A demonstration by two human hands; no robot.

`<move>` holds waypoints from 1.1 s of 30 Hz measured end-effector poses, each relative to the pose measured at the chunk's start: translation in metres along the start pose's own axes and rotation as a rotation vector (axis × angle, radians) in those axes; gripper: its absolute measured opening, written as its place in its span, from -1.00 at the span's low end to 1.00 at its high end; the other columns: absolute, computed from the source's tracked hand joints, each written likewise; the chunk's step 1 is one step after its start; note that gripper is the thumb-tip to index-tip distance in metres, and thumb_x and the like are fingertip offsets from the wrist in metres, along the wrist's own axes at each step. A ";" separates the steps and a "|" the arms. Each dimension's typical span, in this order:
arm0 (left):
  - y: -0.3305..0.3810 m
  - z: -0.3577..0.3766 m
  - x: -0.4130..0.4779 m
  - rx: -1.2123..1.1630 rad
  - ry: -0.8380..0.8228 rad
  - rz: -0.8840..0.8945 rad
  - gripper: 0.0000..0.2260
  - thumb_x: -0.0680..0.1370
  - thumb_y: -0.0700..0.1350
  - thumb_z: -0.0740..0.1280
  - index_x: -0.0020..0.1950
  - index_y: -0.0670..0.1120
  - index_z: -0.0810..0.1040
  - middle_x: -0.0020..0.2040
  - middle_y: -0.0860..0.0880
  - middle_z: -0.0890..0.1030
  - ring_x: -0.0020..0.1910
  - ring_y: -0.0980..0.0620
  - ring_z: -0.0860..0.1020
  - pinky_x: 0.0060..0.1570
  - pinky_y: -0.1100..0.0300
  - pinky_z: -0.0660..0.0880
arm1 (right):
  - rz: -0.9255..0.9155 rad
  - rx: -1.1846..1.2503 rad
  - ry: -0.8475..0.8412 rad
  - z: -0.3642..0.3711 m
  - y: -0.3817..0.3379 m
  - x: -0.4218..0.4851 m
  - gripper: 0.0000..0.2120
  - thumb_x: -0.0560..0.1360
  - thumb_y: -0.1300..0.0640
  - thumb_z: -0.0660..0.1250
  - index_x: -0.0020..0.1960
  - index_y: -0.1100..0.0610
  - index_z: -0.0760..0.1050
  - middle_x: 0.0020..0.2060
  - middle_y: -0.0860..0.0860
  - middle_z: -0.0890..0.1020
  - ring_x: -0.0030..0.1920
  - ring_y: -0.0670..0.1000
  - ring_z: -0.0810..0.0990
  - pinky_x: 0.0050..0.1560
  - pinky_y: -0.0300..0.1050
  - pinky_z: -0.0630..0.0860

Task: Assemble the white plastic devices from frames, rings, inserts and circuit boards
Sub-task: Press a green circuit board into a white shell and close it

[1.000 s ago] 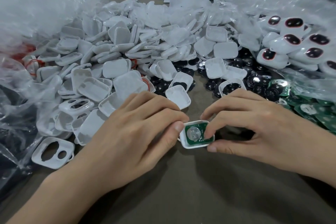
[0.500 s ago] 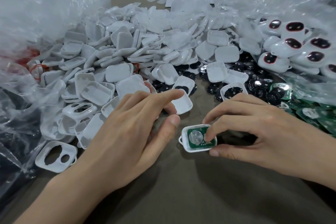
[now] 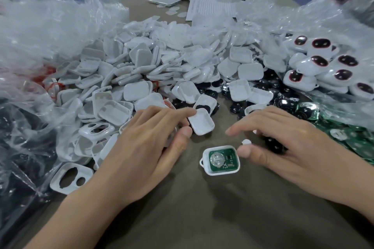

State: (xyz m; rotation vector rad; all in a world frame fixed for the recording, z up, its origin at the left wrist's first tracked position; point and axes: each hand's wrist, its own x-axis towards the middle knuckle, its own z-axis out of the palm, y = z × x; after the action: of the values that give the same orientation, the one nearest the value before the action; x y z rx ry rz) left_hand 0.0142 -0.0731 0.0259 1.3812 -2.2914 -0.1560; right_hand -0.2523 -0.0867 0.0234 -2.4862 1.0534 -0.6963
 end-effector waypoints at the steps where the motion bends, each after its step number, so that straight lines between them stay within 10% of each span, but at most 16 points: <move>1: -0.001 0.000 0.000 0.022 -0.012 0.010 -0.65 0.69 0.05 0.10 0.36 -0.01 0.53 0.09 0.17 0.60 0.19 0.12 0.47 0.19 0.18 0.37 | 0.017 0.001 0.042 0.000 0.000 0.000 -0.76 0.64 -0.22 0.15 0.20 -0.19 0.49 0.05 -0.32 0.56 0.18 -0.16 0.51 0.16 -0.39 0.36; 7: -0.006 0.004 0.003 0.108 -0.031 0.038 -0.66 0.66 0.13 0.15 0.30 0.05 0.60 0.20 0.15 0.58 0.24 0.05 0.47 0.23 0.11 0.34 | 0.156 -0.233 0.301 0.006 0.009 0.005 -0.80 0.60 0.01 0.26 0.15 -0.01 0.58 0.04 -0.19 0.59 0.12 -0.06 0.49 0.22 -0.27 0.28; 11: -0.010 0.006 0.004 0.119 -0.071 0.024 -0.60 0.60 0.29 0.13 0.27 0.19 0.62 0.34 0.16 0.53 0.36 0.03 0.41 0.34 0.13 0.25 | 0.335 -0.320 0.128 0.008 0.011 0.005 -0.62 0.57 -0.22 0.20 0.29 -0.10 0.53 0.32 -0.13 0.50 0.36 0.02 0.38 0.41 0.05 0.29; 20: -0.005 0.010 0.017 0.152 -0.012 0.042 -0.76 0.58 0.20 0.29 0.03 0.07 0.60 0.18 0.15 0.61 0.29 0.00 0.49 0.26 0.19 0.19 | 0.359 -0.371 0.079 0.002 0.010 0.015 -0.54 0.53 -0.29 0.15 0.34 -0.13 0.48 0.35 -0.16 0.45 0.43 -0.01 0.31 0.47 -0.05 0.17; 25: -0.002 0.005 0.029 -0.048 0.207 0.007 -0.74 0.57 0.20 0.28 0.09 0.08 0.60 0.21 0.13 0.57 0.25 0.10 0.43 0.26 0.14 0.29 | 0.274 0.099 0.264 -0.004 -0.004 0.038 -0.64 0.55 -0.32 0.18 0.29 -0.26 0.47 0.21 -0.33 0.55 0.26 -0.26 0.45 0.24 -0.42 0.32; 33: 0.003 0.016 0.033 -0.030 0.460 0.156 -0.62 0.53 0.13 0.36 0.27 -0.01 0.45 0.24 0.07 0.58 0.22 0.09 0.49 0.21 0.22 0.42 | 0.273 0.731 0.238 0.006 -0.013 0.066 -0.79 0.48 0.01 0.47 0.10 -0.18 0.66 -0.17 -0.13 0.70 -0.32 -0.10 0.61 -0.26 -0.38 0.48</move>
State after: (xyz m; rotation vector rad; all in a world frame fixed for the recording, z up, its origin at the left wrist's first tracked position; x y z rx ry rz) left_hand -0.0086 -0.1018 0.0230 1.0819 -1.9855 0.1619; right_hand -0.2018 -0.1261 0.0442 -1.6355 0.9612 -1.0723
